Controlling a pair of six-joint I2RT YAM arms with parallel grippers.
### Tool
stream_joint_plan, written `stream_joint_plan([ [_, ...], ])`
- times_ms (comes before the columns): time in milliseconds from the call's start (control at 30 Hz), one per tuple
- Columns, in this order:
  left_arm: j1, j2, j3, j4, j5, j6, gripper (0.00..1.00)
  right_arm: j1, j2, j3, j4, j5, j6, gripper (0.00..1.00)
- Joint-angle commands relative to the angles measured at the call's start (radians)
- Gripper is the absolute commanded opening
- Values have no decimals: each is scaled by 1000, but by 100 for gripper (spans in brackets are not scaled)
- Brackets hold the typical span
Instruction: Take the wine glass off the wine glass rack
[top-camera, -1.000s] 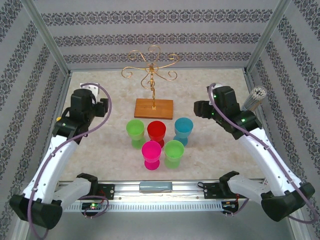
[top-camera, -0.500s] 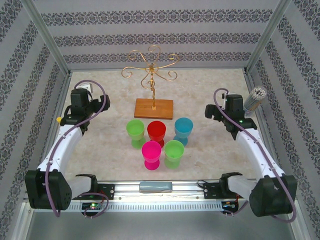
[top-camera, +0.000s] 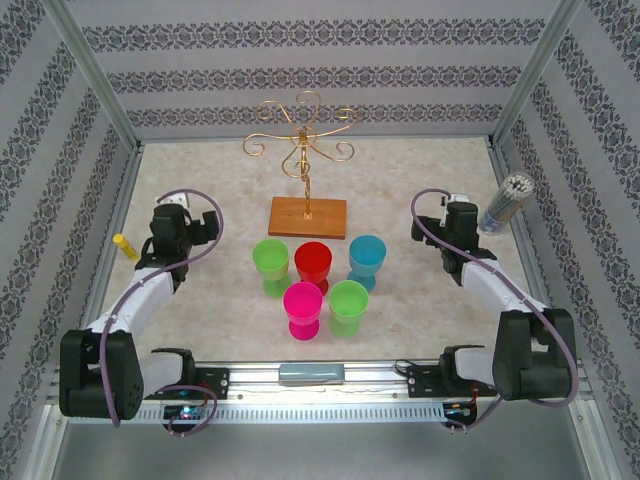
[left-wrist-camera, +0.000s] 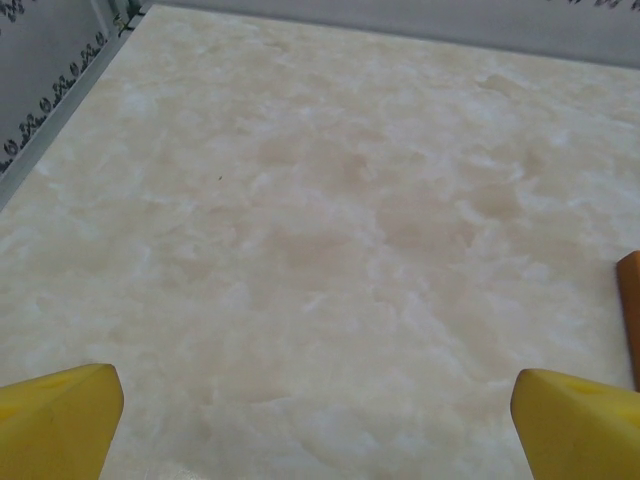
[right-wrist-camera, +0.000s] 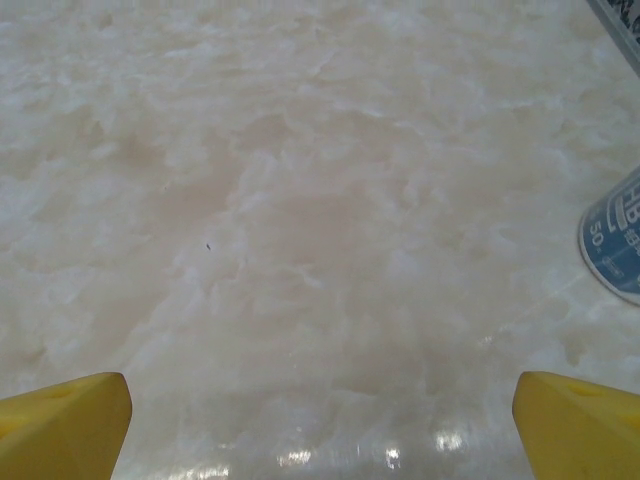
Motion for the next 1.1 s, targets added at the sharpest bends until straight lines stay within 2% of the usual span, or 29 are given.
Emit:
stream_joint_plan([
  [0,11,65,-31,196,-48,37,100,-13,24,-27,139,28,-30,98],
  [167,11,122,-140,453,-68,90,100,-15,27,-82,249,54,-49,98],
  [400,3,249,-176,630,-14,95,100,-15,71,-120,377,56,-52,98],
  [500,2,288,-191,686,17,105,100,-15,91,-145,492,39,-57,98],
  [667,-3,372,-234,843,31,117,100,-13,181,-140,594,7,-83,98],
  [767,-17,407,-229,869,16,132,100,-10,196,-150,625,-50,-106,98],
  [900,-20,404,-227,858,18,134,100,-10,254,-226,834,-70,-111,98],
  [967,-20,404,-218,841,25,139,100,-10,231,-208,758,-74,-116,98],
  [1067,-20,404,-215,836,25,139,100,-10,238,-209,768,-77,-116,98],
])
